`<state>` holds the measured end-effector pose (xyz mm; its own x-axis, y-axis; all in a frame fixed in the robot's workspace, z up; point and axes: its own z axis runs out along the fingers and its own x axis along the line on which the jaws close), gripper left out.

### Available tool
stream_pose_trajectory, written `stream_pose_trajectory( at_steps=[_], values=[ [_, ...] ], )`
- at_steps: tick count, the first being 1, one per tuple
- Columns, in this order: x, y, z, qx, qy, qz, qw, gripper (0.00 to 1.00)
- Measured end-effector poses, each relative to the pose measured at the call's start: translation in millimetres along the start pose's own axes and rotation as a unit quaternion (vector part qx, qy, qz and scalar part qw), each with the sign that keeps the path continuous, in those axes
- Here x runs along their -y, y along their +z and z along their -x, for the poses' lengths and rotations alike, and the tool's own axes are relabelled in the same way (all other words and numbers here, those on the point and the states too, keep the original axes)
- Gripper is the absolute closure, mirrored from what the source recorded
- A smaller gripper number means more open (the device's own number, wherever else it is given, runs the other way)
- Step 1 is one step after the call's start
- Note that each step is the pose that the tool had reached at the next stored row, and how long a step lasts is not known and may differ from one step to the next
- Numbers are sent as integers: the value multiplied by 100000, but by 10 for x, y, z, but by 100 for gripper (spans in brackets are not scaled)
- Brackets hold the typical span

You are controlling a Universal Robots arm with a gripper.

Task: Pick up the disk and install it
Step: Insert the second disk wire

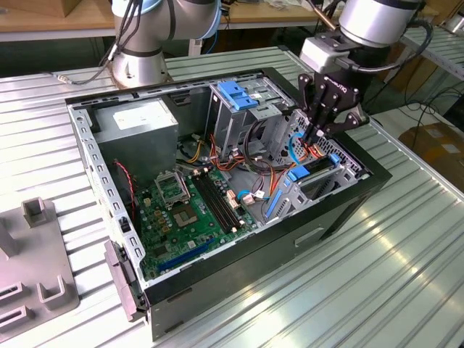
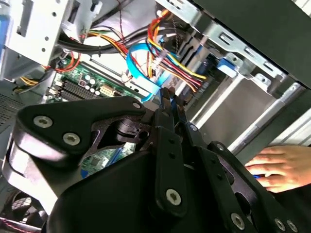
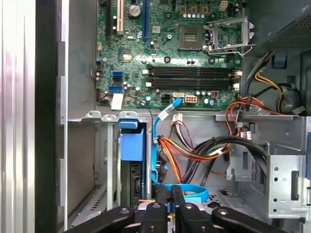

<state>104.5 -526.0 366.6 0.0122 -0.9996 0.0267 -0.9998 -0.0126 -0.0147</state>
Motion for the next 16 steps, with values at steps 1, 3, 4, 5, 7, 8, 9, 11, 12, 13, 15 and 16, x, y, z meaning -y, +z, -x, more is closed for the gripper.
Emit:
stream_pose_trajectory(
  at_steps=[1, 3, 4, 5, 7, 8, 9, 11, 12, 13, 15, 16],
  values=[
    [0, 1, -30, 32, -6, -2, 100000, 84],
    [-1, 4, -77, 150, -10, -3, 100000, 84],
    [-1, 5, -86, 208, -9, -4, 100000, 84],
    [-1, 5, -87, 211, -9, -2, 100000, 84],
    [-1, 4, -88, 206, -9, -4, 100000, 84],
    [-1, 4, -89, 210, -9, -2, 100000, 84],
    [-1, 5, -89, 211, -10, -3, 100000, 84],
    [-1, 4, -90, 217, -10, -3, 100000, 84],
    [-1, 4, -92, 281, -9, -3, 100000, 84],
    [-1, 5, -94, 540, -5, -7, 99999, 84],
    [-2, 6, -106, 1849, 14, -24, 99983, 84],
    [-3, 6, -115, 2963, 31, -37, 99956, 84]
  ],
)
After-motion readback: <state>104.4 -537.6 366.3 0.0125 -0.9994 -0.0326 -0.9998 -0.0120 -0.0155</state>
